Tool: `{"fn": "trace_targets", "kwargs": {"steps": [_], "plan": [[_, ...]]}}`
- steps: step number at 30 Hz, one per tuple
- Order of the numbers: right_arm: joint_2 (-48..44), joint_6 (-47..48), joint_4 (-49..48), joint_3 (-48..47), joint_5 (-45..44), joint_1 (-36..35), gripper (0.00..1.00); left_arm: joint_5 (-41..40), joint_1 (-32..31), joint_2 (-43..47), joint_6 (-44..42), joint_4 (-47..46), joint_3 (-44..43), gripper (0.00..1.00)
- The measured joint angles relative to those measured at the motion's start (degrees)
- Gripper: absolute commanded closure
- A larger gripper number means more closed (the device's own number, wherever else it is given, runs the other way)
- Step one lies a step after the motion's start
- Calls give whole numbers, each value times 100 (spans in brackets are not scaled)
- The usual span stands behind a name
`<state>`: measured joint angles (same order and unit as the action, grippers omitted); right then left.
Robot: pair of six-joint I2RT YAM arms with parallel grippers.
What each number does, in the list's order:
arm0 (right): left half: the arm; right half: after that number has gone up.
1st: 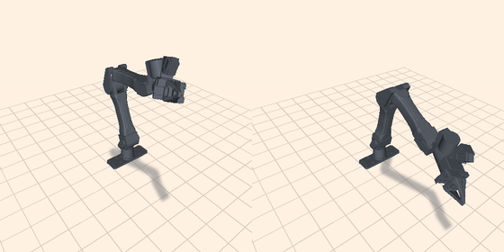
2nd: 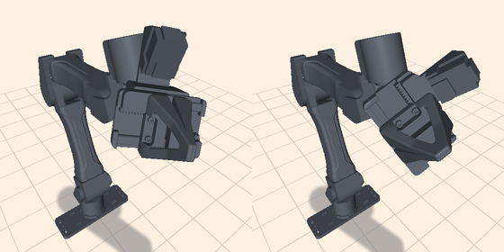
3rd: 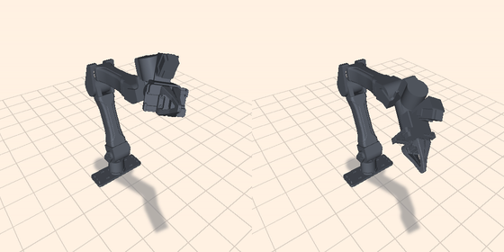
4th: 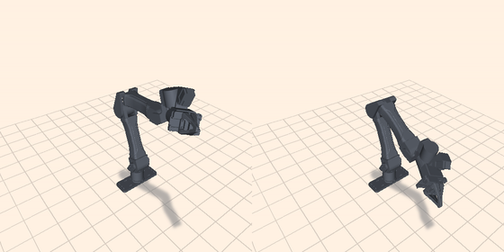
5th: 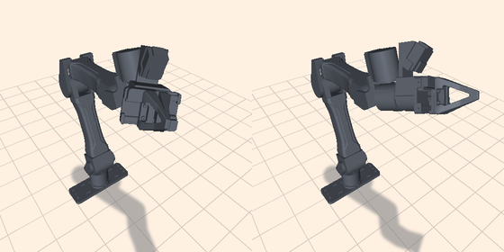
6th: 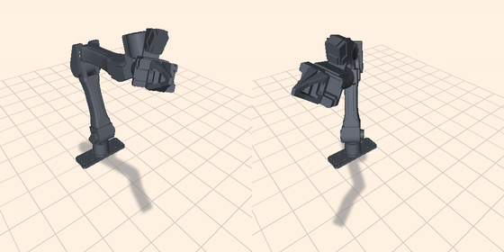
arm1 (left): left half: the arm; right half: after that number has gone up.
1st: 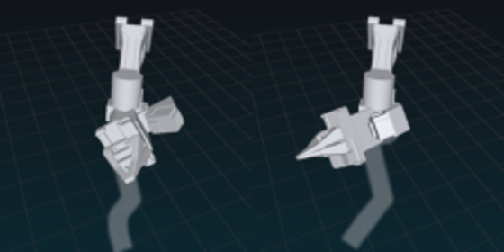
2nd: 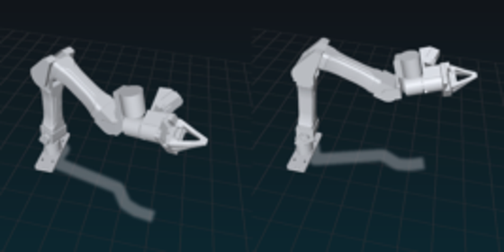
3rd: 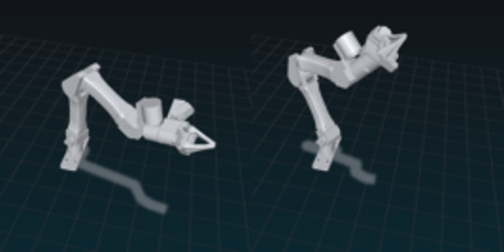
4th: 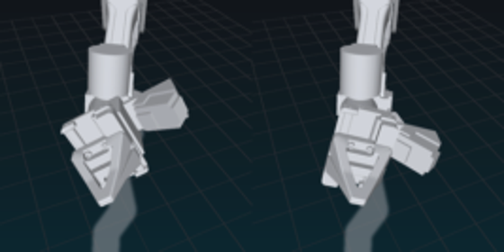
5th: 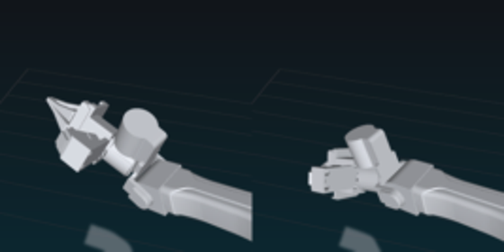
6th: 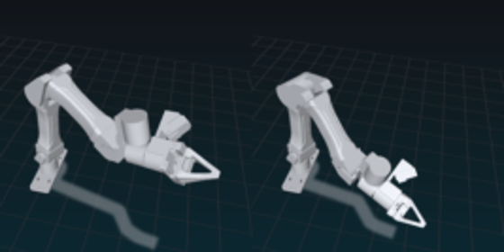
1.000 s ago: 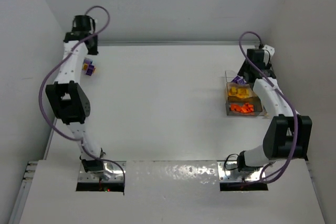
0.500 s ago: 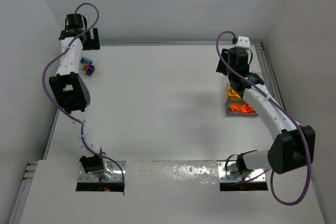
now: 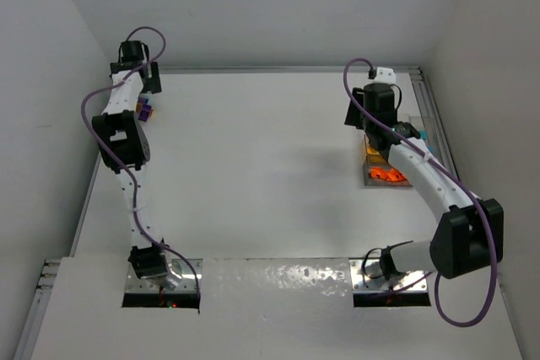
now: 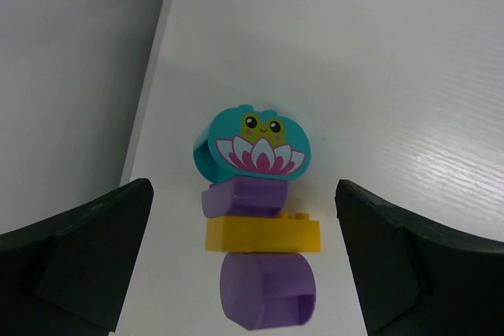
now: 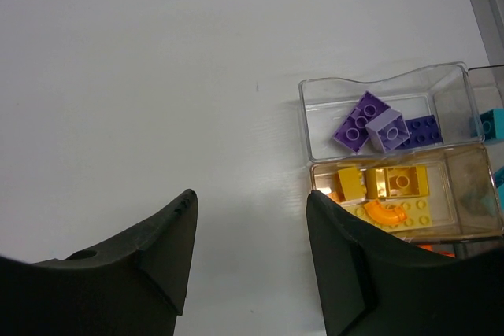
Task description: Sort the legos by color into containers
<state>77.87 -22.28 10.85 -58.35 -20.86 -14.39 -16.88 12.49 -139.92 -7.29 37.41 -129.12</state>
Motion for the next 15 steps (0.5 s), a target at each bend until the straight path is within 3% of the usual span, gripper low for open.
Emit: {"fn": "trace_targets", "kwargs": {"steps": [4,9,15], "plan": [[7,-20,17,0,17,0,43,-210,22,-186,-4,-85,-2,6],[125,-22,92,-76,33,-9,43,-192,48,-321,35,-70,28,28],[254,-15,168,-221,31,-61,42,-72,68,-323,157,-74,184,43]]}}
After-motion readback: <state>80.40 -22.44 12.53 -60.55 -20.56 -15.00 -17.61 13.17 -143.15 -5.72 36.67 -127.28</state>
